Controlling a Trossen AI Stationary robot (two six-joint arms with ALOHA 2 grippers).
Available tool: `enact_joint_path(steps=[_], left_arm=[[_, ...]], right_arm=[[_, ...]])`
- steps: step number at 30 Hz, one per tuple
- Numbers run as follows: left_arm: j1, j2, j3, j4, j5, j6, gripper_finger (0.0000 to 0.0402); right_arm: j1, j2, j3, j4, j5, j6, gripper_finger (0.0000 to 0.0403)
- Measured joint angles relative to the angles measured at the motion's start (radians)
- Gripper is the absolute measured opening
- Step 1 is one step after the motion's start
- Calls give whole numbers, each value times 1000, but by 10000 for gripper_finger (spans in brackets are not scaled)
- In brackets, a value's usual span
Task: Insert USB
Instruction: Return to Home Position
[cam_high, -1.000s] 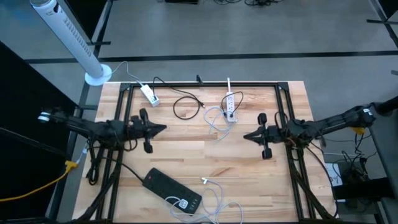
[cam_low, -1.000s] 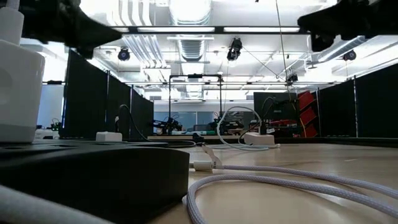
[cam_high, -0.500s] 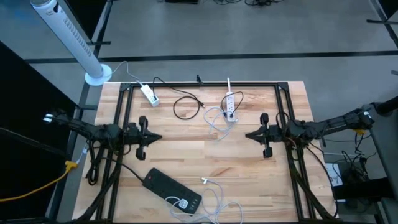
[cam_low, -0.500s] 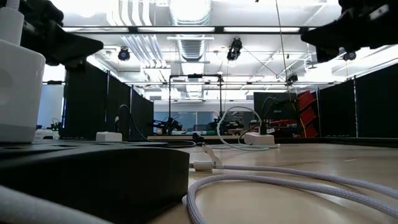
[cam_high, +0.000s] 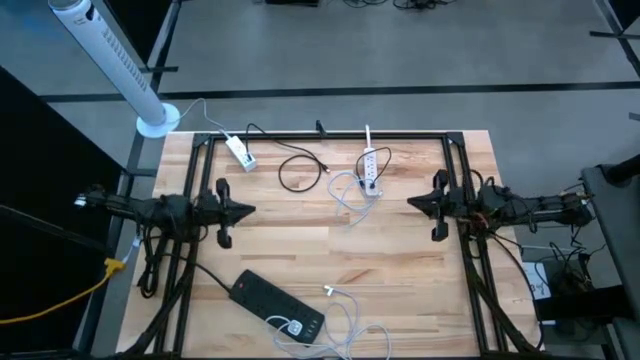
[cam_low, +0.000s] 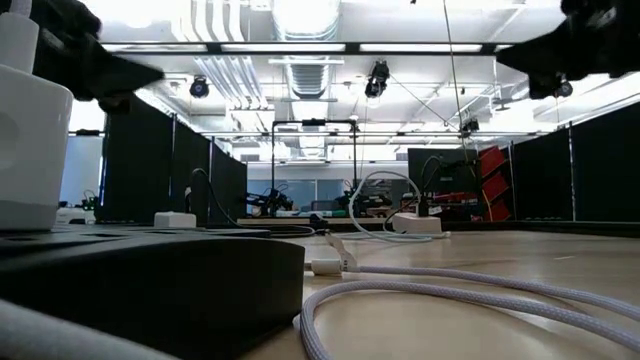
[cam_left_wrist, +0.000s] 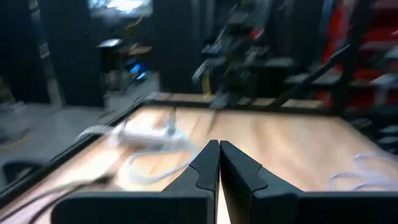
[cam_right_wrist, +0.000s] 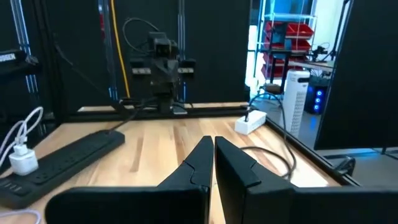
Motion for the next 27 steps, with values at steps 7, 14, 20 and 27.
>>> enact_joint_path(steps=[7,14,20,27], left_arm=[[5,-116,-69,-39,71,14,0],[6,-93,-69,-26,74,14,0],[8,-83,-68,-35,47,-57,0],[8,-75,-68,-35,47,-61,0]], right_arm=[[0,-71,-23,-100,47,29,0],[0,-47,-158,67,48,-54,0],[0,35,-158,63,24,-104,0],[0,120,-158,63,22,-24,0]])
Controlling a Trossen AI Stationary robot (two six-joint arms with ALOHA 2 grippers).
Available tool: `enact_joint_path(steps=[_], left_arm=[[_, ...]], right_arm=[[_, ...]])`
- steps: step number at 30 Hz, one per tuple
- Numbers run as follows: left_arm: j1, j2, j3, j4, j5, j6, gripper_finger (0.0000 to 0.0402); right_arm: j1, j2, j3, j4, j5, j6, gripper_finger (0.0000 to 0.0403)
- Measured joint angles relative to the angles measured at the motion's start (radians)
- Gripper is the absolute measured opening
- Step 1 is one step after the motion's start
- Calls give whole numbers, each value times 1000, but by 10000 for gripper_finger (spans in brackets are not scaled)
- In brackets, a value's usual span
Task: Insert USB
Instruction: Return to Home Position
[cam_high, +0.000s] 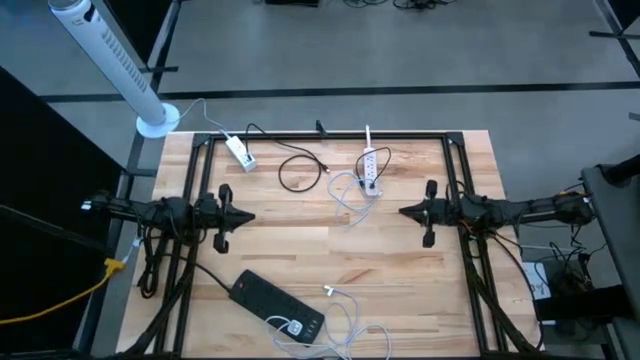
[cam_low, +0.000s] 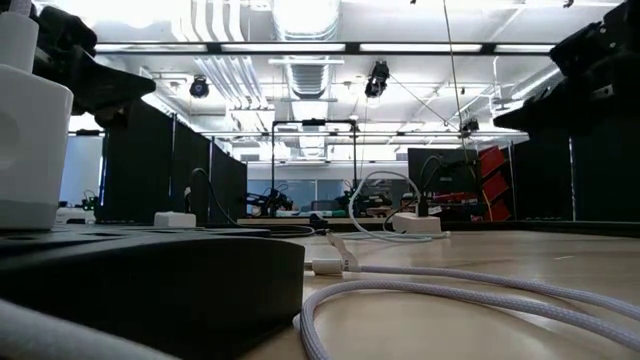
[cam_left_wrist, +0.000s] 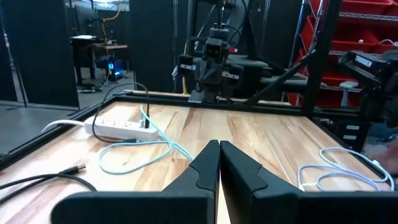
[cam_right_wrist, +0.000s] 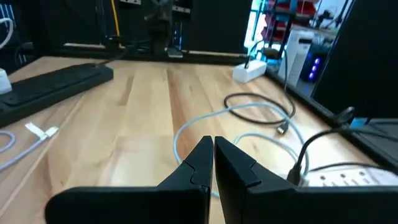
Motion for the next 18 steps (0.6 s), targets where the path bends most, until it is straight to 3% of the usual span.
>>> enact_joint_path(steps=[18], left_arm=[[0,16,0,0,0,0,0]], right_arm=[[0,39,0,-1,0,23,0]])
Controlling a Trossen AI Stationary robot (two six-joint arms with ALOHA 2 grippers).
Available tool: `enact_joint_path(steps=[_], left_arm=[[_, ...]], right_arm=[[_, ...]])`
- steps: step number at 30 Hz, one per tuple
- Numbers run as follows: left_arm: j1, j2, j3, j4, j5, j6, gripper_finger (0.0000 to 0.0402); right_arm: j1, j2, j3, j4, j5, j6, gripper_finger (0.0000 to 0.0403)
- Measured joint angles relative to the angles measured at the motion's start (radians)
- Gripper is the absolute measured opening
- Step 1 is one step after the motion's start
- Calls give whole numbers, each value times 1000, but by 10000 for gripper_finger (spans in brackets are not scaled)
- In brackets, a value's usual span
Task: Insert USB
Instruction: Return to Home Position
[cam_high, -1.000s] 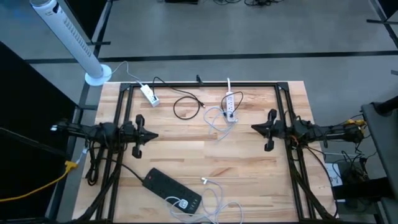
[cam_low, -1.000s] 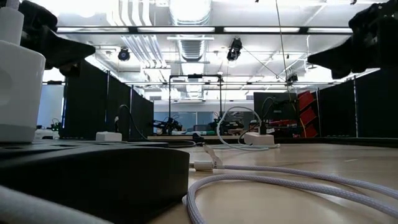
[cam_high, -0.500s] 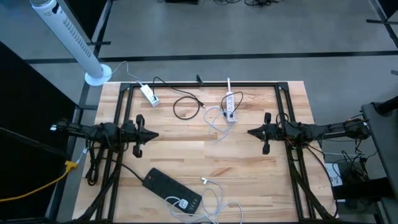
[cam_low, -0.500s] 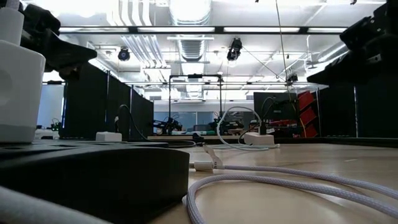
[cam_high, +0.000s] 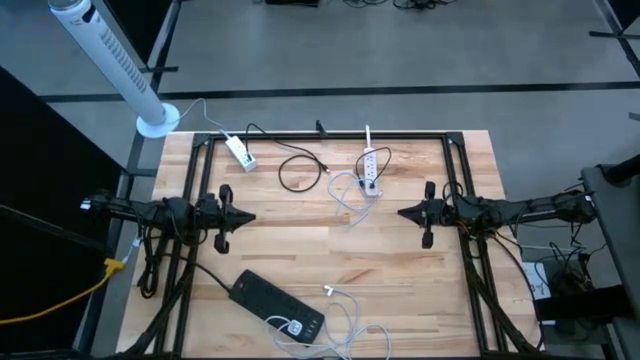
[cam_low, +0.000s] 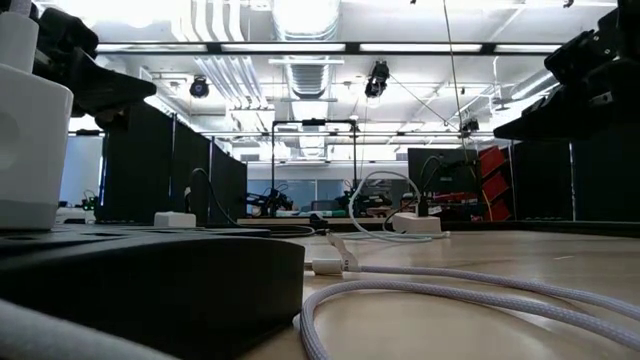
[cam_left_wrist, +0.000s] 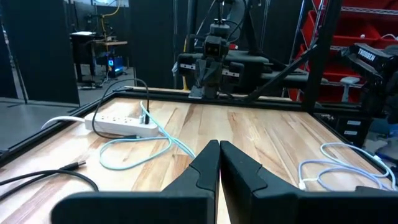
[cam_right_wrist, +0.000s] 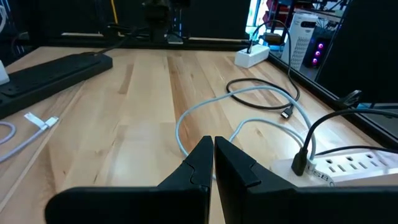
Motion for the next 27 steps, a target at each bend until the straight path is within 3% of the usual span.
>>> enact_joint_path(steps=[10,17,21,27], left_arm=[[0,17,0,0,0,0,0],[0,23,0,0,0,0,0],[0,26,0,0,0,0,0],[0,36,0,0,0,0,0]], right_arm=[[8,-13,0,-1,0,0,0],[-24,-254,0,2,-3,0,0],[-24,-221,-1,124,-1,1,0],[-24,-190,2,133,-4,0,0]])
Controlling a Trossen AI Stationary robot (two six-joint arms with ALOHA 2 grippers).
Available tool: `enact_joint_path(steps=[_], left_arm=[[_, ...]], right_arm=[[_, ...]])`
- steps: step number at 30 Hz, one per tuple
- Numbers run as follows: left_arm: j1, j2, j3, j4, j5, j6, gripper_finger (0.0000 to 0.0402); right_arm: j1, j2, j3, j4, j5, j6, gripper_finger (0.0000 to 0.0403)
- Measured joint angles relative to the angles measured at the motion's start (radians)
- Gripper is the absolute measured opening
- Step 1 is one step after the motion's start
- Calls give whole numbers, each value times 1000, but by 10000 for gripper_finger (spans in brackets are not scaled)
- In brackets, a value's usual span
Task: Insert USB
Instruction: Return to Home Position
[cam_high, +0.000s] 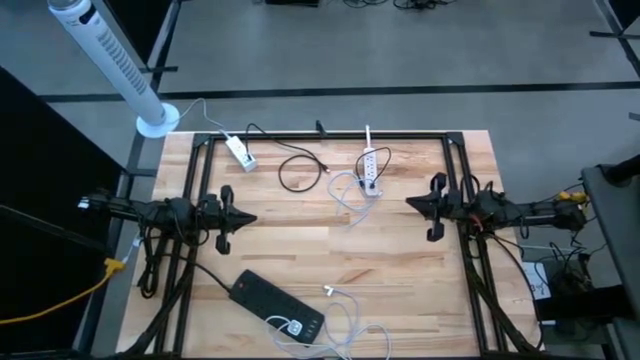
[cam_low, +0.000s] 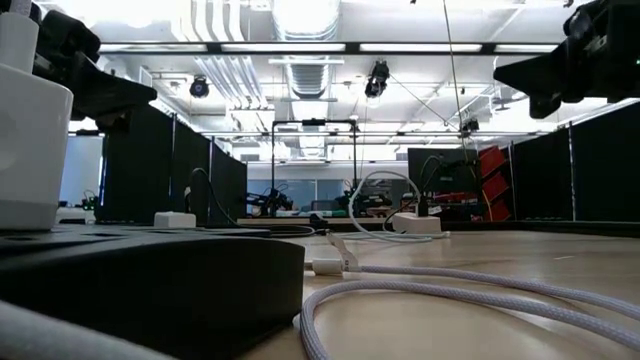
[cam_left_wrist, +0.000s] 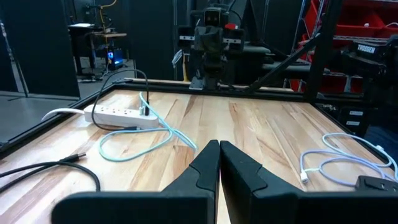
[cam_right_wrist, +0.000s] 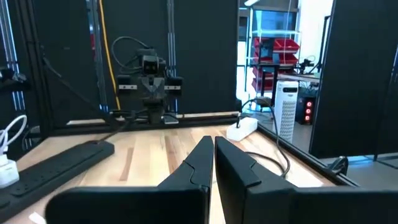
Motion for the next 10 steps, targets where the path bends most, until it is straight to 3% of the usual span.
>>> enact_joint_path(steps=[10], left_arm=[[0,14,0,0,0,0,0]], right_arm=[[0,25,1,-13,0,-1,0]])
